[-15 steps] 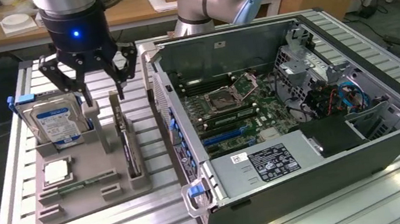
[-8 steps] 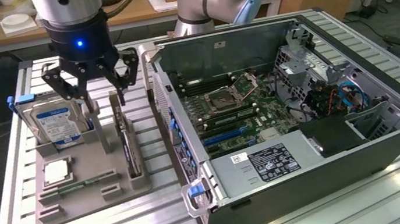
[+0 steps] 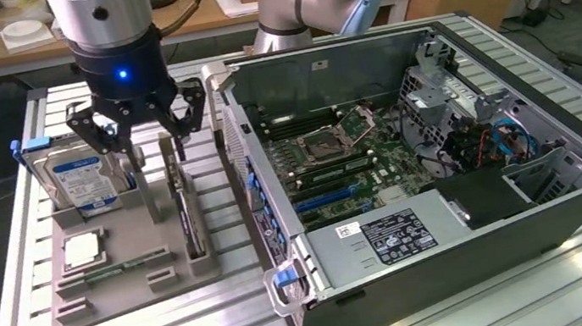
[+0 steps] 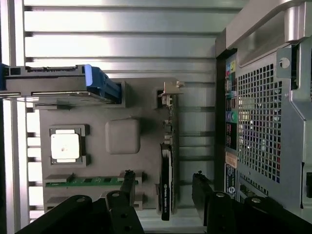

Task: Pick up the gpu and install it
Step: 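Pick up the gpu and move the gpu toward the slot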

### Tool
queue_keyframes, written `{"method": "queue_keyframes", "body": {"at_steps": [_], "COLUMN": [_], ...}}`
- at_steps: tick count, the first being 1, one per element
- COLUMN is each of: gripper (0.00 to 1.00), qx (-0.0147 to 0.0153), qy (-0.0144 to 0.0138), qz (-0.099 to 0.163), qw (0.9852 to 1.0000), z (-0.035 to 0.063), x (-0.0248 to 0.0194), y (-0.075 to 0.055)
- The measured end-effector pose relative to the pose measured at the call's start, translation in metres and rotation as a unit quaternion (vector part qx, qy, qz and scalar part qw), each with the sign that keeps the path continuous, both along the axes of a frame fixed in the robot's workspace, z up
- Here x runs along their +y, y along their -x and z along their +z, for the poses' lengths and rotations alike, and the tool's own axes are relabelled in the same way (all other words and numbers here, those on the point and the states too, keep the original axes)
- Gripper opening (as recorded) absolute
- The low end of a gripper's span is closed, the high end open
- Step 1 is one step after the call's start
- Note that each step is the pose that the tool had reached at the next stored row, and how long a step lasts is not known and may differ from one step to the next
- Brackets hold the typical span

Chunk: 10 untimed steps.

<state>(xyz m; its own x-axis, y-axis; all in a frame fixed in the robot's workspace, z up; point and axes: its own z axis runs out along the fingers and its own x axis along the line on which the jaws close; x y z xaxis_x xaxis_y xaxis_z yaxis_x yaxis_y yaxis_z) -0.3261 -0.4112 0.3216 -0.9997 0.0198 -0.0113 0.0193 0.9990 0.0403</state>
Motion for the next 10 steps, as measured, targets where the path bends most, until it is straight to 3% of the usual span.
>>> {"method": "queue_keyframes", "body": {"at_steps": [10], "gripper": [0.59], "qx": [0.0], "qy": [0.0001], "qz": [0.002], "qw": [1.0], "z": [-0.013], "x": [-0.0008], "y": [0.0]}}
